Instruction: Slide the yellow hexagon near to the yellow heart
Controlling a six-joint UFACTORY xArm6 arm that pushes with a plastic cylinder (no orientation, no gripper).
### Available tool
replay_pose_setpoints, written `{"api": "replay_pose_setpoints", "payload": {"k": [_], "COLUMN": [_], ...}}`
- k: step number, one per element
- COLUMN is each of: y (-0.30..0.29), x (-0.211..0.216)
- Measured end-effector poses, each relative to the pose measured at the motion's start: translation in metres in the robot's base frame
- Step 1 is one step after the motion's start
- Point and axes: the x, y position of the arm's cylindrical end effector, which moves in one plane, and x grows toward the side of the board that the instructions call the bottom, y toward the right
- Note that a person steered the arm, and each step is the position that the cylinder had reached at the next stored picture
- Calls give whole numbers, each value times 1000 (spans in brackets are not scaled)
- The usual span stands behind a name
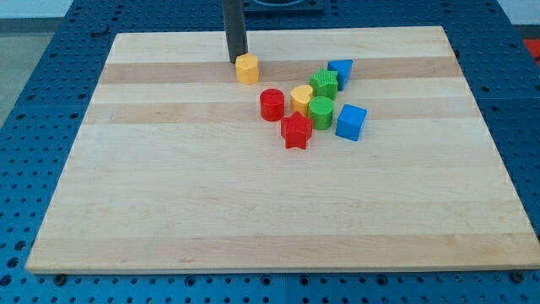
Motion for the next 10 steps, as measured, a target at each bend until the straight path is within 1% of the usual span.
{"api": "replay_pose_setpoints", "payload": {"k": [2, 3, 4, 6, 9, 10], "y": [-21, -22, -10, -31, 24, 26], "x": [6, 16, 20, 10, 13, 30]}}
